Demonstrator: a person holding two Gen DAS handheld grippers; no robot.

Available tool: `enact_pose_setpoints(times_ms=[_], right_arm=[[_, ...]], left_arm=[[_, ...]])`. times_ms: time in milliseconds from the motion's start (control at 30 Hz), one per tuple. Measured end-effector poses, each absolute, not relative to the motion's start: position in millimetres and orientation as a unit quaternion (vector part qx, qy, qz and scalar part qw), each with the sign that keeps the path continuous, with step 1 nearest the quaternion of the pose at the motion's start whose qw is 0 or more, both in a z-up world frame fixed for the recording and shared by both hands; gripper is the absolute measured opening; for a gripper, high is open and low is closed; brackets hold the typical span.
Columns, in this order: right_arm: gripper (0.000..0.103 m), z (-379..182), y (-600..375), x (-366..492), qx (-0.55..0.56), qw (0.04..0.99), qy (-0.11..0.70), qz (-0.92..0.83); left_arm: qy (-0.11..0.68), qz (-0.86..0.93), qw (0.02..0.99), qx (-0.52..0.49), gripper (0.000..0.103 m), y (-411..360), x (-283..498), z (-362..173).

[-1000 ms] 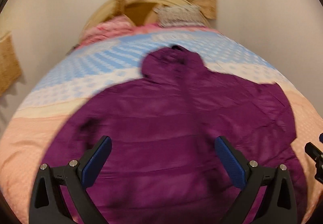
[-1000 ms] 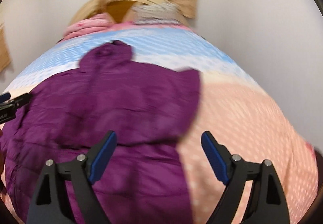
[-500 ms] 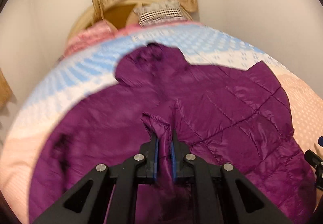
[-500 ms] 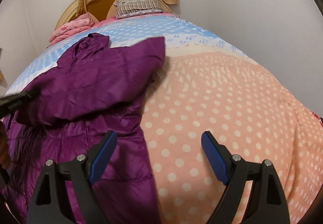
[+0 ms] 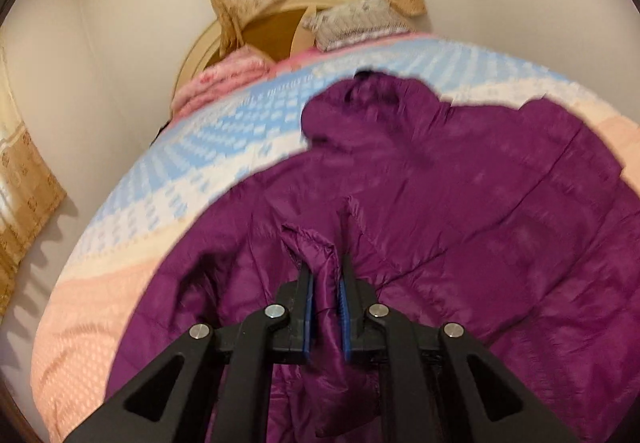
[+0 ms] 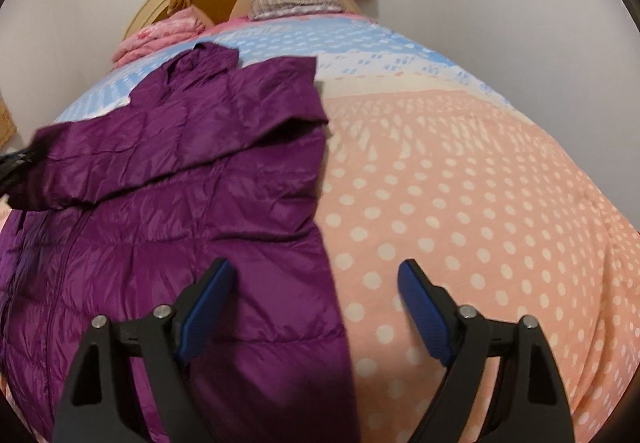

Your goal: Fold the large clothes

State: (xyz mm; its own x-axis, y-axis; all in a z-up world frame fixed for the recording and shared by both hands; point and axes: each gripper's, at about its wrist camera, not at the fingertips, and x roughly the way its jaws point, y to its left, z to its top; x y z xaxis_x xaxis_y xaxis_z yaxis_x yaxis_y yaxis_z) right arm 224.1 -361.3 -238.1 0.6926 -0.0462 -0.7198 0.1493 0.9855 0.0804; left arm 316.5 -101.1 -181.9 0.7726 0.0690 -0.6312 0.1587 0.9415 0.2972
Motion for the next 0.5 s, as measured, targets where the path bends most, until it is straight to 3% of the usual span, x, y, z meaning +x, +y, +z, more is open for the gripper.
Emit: enact_pose_setpoints(times_ms=[33, 100, 167, 233, 367, 500], right_arm=[[0.065, -233, -363, 225, 0.071, 0.917, 0.389, -0.046], [0.054, -217, -368, 226, 0.084, 0.921, 0.379, -0.034], [0.053, -196, -376, 232, 0.083, 0.927, 0.365, -0.031], [0.053, -182, -380, 243, 0.076, 0.932, 0.354, -0.033], [0.046, -166, -391, 301, 0.059, 0.938, 0.339, -0.043], [0.042, -179, -391, 361, 0.052, 0.937, 0.342, -0.048]], left_arm=[[0.346, -0.016, 0.923, 0.165, 0.020, -99, 320, -187], [0.346, 0.006, 0.926, 0.150, 0.037, -91, 321, -186], [0.318, 0.043, 0.937, 0.138, 0.075, -80, 319, -174], [0.284, 0.075, 0.948, 0.124, 0.089, -72, 313, -159], [0.267, 0.089, 0.955, 0.098, 0.090, -77, 320, -138], [0.282, 0.104, 0.945, 0.127, 0.091, -103, 340, -152]])
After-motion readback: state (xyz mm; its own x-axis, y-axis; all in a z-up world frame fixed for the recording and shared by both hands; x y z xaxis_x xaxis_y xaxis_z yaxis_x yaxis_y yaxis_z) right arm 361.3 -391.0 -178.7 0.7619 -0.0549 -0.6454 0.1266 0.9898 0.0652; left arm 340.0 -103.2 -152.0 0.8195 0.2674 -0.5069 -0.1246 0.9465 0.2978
